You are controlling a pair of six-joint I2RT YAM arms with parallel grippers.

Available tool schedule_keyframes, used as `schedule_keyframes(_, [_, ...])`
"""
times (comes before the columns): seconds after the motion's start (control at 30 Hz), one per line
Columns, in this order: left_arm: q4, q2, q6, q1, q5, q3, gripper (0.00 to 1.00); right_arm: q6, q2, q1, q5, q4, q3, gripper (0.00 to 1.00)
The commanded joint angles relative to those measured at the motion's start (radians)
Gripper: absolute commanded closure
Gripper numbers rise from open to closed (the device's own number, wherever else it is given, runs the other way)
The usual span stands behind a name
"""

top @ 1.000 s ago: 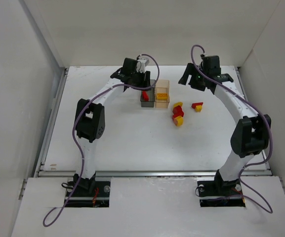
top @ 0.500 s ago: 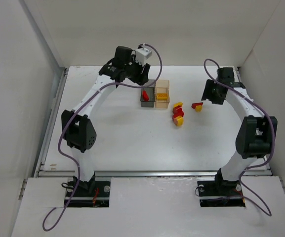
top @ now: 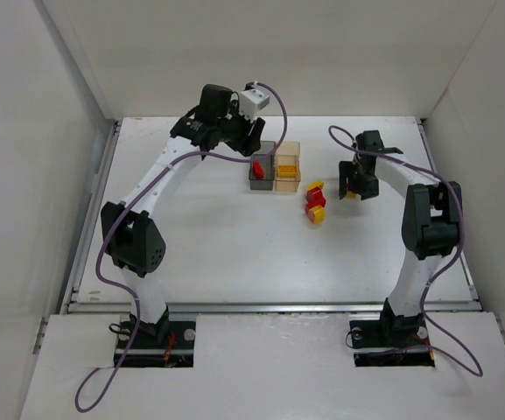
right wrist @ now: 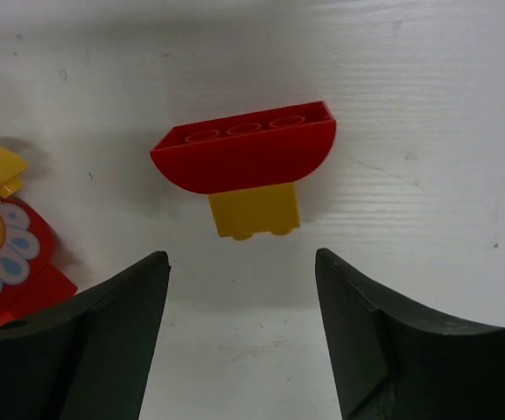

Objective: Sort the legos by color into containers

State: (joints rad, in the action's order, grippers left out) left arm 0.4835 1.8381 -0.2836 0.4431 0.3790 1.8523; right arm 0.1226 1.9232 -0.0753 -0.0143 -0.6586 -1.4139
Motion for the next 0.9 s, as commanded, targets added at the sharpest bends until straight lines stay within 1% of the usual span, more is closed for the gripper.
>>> schedule_keyframes(0.0, [-0.006, -0.037, -0.003, 0.0, -0.006, -0.013, 0.52, -0.023, -0.006, -0.007, -0.048, 0.033, -0.062, 0.27])
schedule_keyframes(0.13, [0.003, -0.037, -0.003, 0.0, -0.015, -0.025, 0.52, -0.034, 0.045, -0.007, -0.078, 0.045, -0.088, 0.3])
schedule_keyframes(0.2, [0.003, -0.037, -0.003, 0.0, -0.015, -0.025, 0.52, -0.054, 0.068, -0.007, -0.09, 0.057, -0.099, 0.35])
schedule_keyframes(0.3, [0.003, -0.046, 0.008, 0.0, -0.015, -0.025, 0.5, -0.063, 0.077, -0.007, -0.108, 0.068, -0.099, 0.36])
schedule_keyframes(0.4, [0.003, -0.046, 0.008, 0.0, -0.015, -0.034, 0.5, -0.081, 0.088, -0.007, -0.099, 0.091, -0.099, 0.4])
schedule_keyframes(0.47, [0.003, -0.046, 0.008, 0.0, -0.015, -0.034, 0.5, -0.09, 0.088, -0.017, -0.099, 0.1, -0.099, 0.45])
schedule_keyframes(0.53, [0.003, -0.046, 0.008, 0.0, -0.015, -0.034, 0.5, -0.09, 0.088, -0.017, -0.09, 0.109, -0.099, 0.53])
schedule_keyframes(0.57, [0.003, -0.046, 0.008, 0.0, -0.015, -0.034, 0.5, -0.09, 0.079, -0.017, -0.09, 0.119, -0.099, 0.63])
schedule_keyframes(0.63, [0.003, -0.046, 0.008, 0.0, -0.015, -0.034, 0.5, -0.1, 0.065, -0.017, -0.09, 0.131, -0.076, 0.79])
schedule_keyframes(0.67, [0.003, -0.046, 0.008, 0.0, -0.005, -0.034, 0.5, -0.109, 0.048, -0.017, -0.09, 0.14, -0.076, 0.95])
schedule_keyframes(0.7, [0.003, -0.046, -0.002, 0.0, 0.006, -0.044, 0.5, -0.109, 0.048, -0.017, -0.079, 0.14, -0.066, 1.0])
schedule_keyframes(0.83, [0.003, -0.046, -0.051, 0.0, 0.05, -0.053, 0.5, -0.118, -0.041, -0.038, -0.024, 0.111, -0.086, 1.0])
schedule_keyframes(0.87, [0.012, -0.046, -0.092, 0.0, 0.064, -0.053, 0.5, -0.132, -0.07, -0.047, -0.004, 0.111, -0.086, 1.0])
